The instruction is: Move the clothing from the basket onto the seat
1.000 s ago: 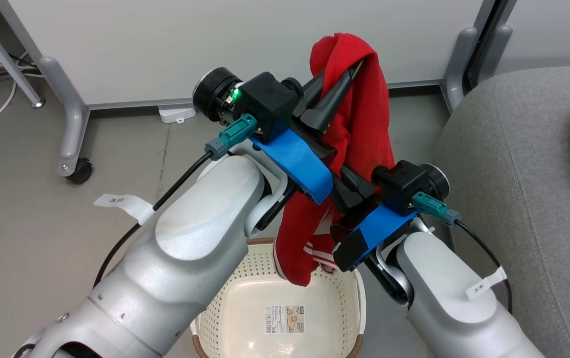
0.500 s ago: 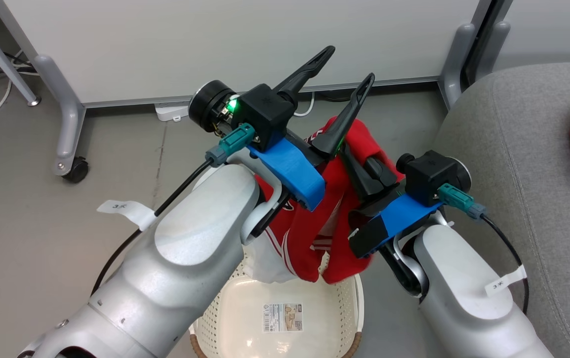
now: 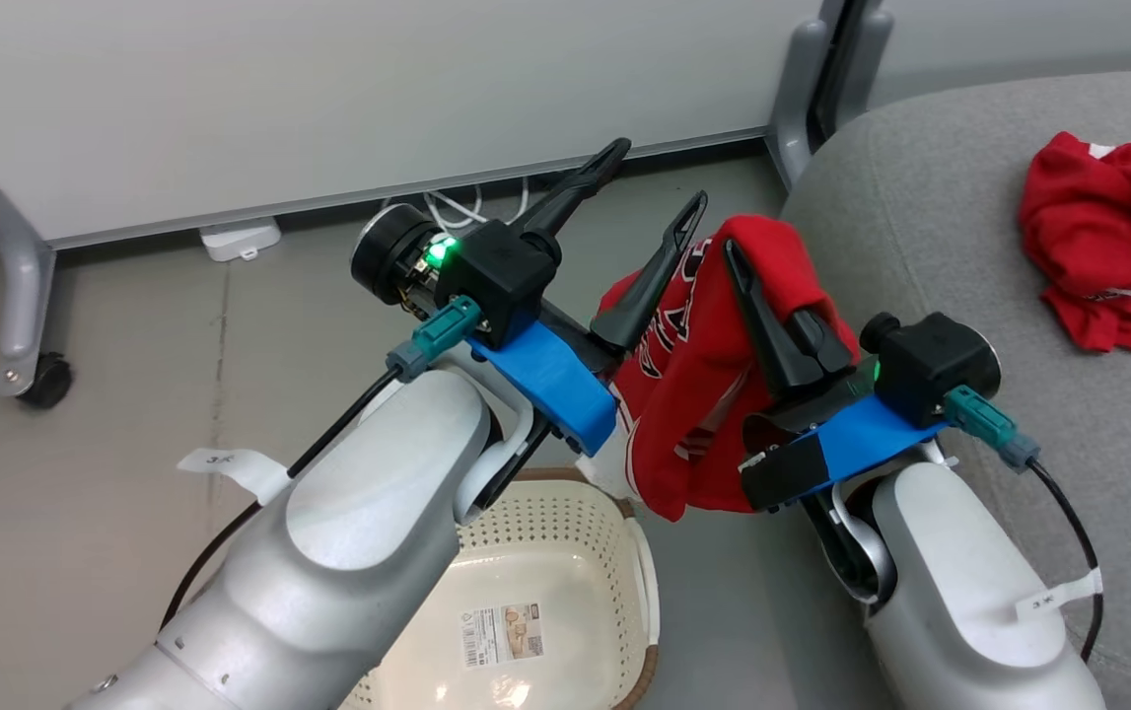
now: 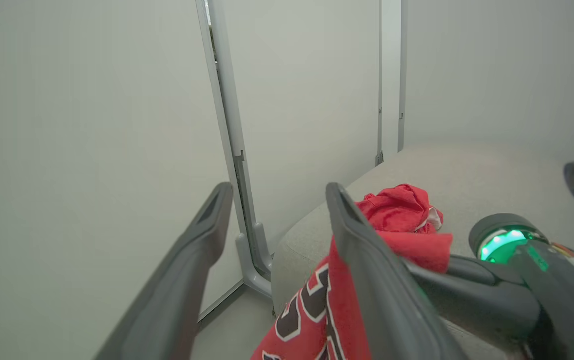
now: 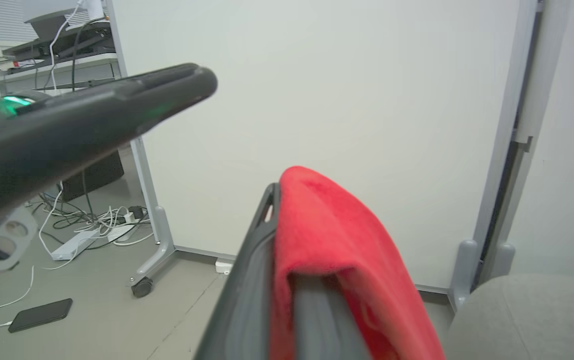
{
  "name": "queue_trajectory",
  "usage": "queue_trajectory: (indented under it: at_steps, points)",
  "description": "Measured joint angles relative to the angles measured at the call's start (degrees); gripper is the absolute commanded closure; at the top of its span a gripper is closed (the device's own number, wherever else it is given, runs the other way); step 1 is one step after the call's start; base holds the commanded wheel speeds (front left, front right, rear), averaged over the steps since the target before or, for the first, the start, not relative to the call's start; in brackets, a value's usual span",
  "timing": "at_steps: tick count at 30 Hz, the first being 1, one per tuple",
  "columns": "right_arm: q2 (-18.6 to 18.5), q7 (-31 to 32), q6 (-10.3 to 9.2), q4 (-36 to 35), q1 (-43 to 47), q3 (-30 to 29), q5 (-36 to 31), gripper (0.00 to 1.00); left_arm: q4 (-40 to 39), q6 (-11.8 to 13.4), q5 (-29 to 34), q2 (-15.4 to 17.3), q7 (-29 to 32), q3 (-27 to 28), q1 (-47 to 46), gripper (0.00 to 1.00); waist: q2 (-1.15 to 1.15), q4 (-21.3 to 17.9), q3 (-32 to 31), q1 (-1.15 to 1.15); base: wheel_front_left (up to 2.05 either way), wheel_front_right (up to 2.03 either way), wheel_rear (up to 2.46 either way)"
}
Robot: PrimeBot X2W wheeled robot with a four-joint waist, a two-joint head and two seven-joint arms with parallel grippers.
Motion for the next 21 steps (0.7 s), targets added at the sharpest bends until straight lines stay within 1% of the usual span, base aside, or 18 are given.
queue_trajectory:
  at_steps: [8, 21]
  points:
    - [-0.36, 0.0, 0.0, -3.27, 3.82, -4.23, -3.19, 1.0, -0.82, 0.04, 0.76, 0.03, -0.04, -0.87, 0.92, 0.0, 0.0, -5.52, 1.18, 0.0, 0.0, 0.0, 0.0]
    - [-0.68, -0.01, 0.0, -8.49, 11.37, -9.48, -3.82, 1.0, -0.98, -0.38, 1.25, -0.78, -0.03, -3.16, 2.88, 0.0, 0.0, -14.19, 1.76, 0.0, 0.0, 0.0, 0.0]
